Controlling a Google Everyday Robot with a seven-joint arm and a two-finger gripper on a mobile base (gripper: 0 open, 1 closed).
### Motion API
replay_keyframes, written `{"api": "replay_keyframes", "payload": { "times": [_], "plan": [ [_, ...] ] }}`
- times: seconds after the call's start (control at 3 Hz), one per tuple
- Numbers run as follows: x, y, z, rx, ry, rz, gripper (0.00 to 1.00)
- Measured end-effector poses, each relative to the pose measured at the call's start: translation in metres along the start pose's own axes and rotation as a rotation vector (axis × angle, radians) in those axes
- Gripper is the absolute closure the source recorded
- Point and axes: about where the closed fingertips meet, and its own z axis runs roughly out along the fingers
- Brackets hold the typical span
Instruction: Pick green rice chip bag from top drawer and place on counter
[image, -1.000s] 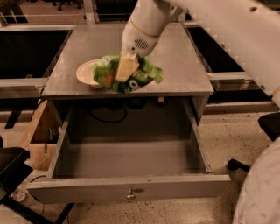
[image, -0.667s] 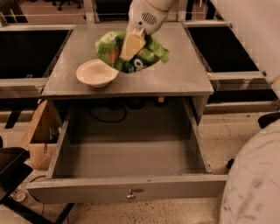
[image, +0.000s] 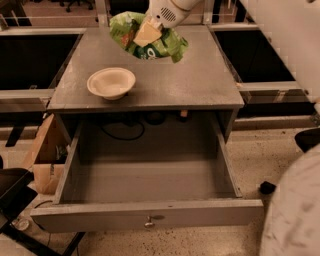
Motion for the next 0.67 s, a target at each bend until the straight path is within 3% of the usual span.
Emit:
{"api": "replay_keyframes", "payload": {
  "times": [0.33,0.67],
  "plan": [
    [0.0042,-0.0142,0.0465,-0.001,0.005,-0.026,1.0],
    [0.006,-0.0133,0.051,-0.008,0.008,-0.024,1.0]
  ]
}}
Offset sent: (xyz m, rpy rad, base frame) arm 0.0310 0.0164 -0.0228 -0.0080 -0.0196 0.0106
